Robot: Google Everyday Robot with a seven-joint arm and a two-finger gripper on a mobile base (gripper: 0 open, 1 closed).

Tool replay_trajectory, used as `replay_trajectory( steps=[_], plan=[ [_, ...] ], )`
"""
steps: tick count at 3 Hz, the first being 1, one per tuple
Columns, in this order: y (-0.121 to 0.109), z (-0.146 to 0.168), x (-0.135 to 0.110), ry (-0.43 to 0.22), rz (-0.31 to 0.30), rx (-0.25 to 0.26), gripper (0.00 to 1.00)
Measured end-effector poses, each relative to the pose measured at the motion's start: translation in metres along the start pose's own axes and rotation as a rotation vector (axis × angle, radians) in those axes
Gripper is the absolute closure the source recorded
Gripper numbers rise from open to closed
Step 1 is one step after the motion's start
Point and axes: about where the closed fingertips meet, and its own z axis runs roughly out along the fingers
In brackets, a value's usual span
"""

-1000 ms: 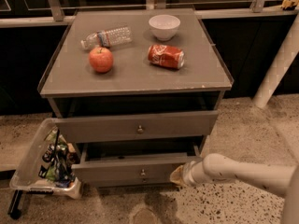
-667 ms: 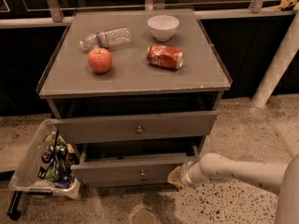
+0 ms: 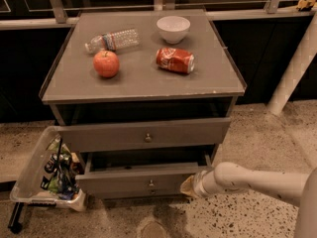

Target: Close middle drawer

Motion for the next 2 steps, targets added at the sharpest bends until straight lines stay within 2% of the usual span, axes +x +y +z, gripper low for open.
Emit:
replay_trajectory(
  steps=[1,2],
  plan=[
    [-0.0003,-0.0005,0.0003,0.001,0.001,0.001,0.83],
    [-0.0003,-0.0005,0.0002,0.001,0.001,0.001,0.6]
  ],
)
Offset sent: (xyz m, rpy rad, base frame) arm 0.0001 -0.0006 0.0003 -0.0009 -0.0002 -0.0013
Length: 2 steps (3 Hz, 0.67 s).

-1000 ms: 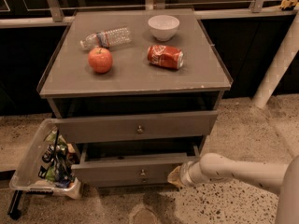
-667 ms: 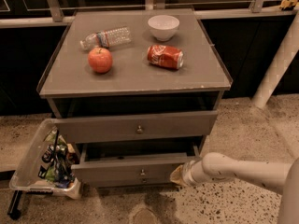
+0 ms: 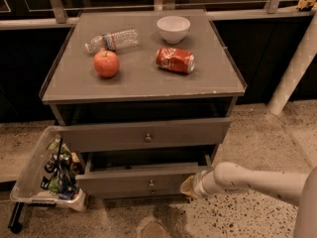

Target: Close middle drawer

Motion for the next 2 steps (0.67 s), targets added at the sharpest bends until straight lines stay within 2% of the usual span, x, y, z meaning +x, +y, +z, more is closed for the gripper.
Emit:
replay_trajectory(
  steps=[2],
  plan=[
    [0.0,0.0,0.0,0.0,0.0,0.0,0.13]
  ],
)
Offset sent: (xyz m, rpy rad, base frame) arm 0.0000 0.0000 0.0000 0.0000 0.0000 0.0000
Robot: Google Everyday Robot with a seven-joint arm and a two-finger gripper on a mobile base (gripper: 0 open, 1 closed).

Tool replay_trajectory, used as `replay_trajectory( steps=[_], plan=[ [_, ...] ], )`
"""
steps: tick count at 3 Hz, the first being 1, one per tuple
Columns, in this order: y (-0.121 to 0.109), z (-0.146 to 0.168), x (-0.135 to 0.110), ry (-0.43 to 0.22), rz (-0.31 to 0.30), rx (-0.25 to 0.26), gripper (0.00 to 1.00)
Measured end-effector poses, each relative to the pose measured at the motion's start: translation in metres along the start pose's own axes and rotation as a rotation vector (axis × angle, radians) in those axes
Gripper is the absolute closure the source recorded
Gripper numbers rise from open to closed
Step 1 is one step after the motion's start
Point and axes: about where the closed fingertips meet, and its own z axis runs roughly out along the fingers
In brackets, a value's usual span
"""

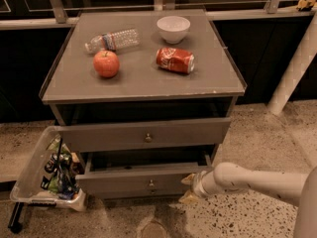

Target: Close middle drawer

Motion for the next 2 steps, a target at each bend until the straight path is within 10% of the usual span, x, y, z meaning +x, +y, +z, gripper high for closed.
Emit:
replay_trajectory(
  steps=[2],
  plan=[
    [0.0001,0.0001,0.0,0.0,0.0,0.0,0.0]
  ],
)
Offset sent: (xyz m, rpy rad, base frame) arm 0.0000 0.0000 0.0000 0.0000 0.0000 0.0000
